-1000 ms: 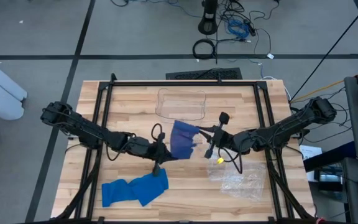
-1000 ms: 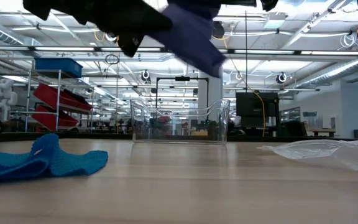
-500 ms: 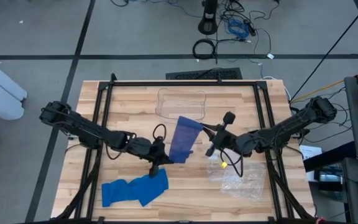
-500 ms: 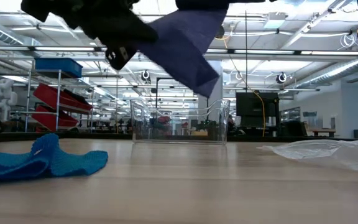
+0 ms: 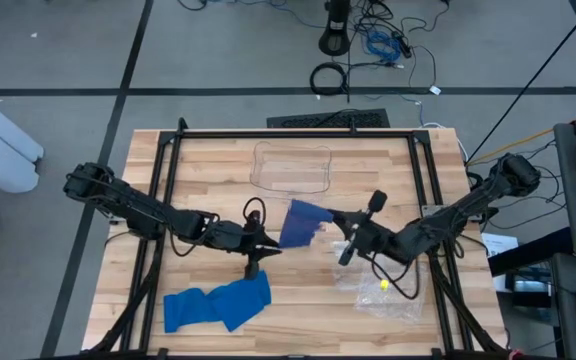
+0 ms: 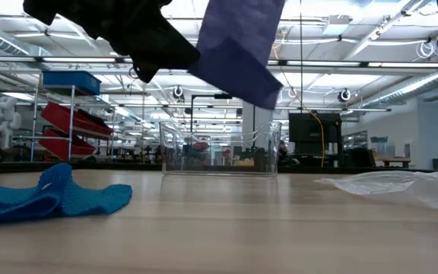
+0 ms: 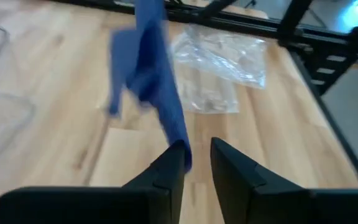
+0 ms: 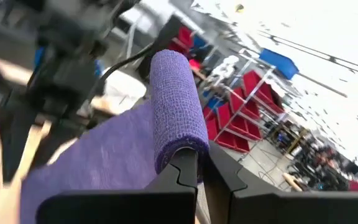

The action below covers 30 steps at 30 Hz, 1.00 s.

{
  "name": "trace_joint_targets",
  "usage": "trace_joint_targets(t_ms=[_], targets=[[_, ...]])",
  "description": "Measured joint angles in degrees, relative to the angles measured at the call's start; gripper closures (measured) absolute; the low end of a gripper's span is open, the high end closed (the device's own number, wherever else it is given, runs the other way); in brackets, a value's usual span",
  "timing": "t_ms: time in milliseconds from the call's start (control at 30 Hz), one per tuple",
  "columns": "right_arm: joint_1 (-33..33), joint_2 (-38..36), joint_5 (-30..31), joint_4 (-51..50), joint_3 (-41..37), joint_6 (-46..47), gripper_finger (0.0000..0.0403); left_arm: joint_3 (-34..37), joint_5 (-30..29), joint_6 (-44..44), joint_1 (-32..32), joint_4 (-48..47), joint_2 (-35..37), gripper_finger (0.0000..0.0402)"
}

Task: Roll bandage
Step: Roll the purple bandage

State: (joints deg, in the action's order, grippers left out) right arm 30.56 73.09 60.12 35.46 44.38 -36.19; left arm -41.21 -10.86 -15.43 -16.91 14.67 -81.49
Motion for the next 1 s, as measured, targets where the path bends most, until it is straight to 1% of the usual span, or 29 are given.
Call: trace_joint_targets(t_ms=[100,333,533,600,667,700,800,900,933,1000], targets=[[1.5,-0.8,1.0,2.1,0.0,-0.1,0.0403,0.0,-1.8,2.0,0.0,0.5,0.0,0.0311],[3.0,-1.3,1.5,1.5,0.0,0.1,0.0403,0.0,-1.9,2.7,0.0,3.5,0.0,0.031],[3.1,-1.3,1.9,-3.6,0.0,1.7,0.0403,0.0,-1.7,2.3,0.0,6.2,0.3,0.031],[3.0,-1.3,3.2,-3.7,0.0,2.9,0.0403,0.0,1.2,2.3,0.0,7.5,0.3,0.031],[2.8,-1.3,5.0,-3.7,0.0,3.8,0.0403,0.0,6.7,2.2,0.0,8.4,0.3,0.031],[2.8,-1.3,5.5,-3.6,0.0,4.0,0.0403,0.0,8.4,2.2,0.0,8.7,0.3,0.031],[2.8,-1.3,5.9,-3.6,0.0,4.2,0.0403,0.0,8.9,2.2,0.0,9.6,0.2,0.031],[3.2,-1.3,5.0,-3.9,0.0,5.1,0.0403,0.0,8.3,2.3,0.1,11.0,0.1,0.031],[3.5,-1.3,3.4,-4.6,0.0,5.0,0.0403,0.0,8.3,2.3,0.0,11.4,0.1,0.031],[4.2,-1.3,-1.9,-6.5,0.0,4.4,0.0403,0.0,7.0,2.5,0.0,12.1,0.1,0.031]])
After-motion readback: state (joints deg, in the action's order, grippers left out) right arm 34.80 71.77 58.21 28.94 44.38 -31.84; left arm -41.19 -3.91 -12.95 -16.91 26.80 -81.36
